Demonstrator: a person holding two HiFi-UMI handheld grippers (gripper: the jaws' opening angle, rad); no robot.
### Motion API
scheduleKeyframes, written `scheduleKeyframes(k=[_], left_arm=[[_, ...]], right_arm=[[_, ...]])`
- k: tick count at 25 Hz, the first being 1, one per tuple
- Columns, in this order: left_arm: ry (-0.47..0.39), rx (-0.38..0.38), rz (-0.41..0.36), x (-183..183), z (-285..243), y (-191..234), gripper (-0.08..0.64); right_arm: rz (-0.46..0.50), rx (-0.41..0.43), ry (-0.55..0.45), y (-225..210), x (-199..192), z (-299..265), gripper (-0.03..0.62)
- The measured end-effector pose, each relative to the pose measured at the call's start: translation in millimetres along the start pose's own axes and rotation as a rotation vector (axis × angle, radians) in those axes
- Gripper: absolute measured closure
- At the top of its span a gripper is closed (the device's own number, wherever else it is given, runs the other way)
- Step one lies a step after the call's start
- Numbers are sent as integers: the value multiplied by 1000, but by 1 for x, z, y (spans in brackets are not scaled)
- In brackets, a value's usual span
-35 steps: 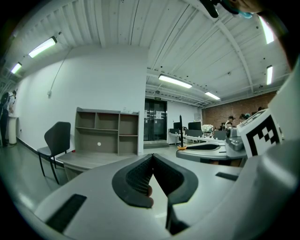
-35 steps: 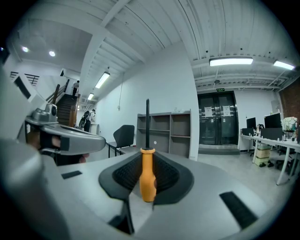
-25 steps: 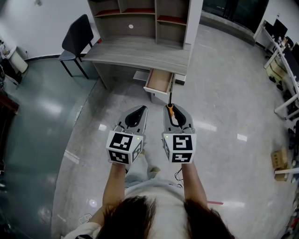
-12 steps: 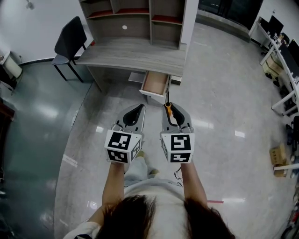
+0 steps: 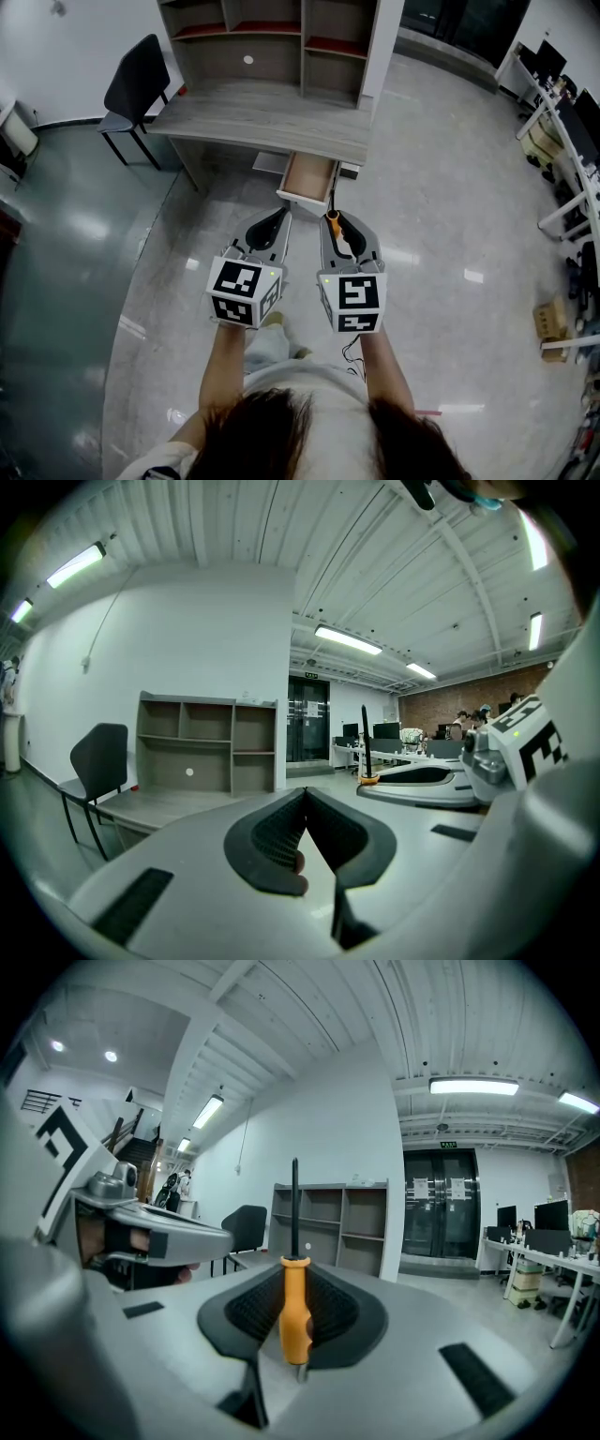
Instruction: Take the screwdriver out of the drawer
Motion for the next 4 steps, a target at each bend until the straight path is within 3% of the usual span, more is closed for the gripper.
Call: scheduleKeyframes(k=[4], left_arm=[[6,-10,2,1,-7,9,543]], right_arm=[[13,-2,-19,2,4,-12,511]])
Point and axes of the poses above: the fingertips, and each gripper's own axes: z backward along the fingers, y to its left, x out of its top, the point moved 4 cm from there along z, backward along the fingers, and after that the axes turned 2 degrees about y, right-handed, at the moved point
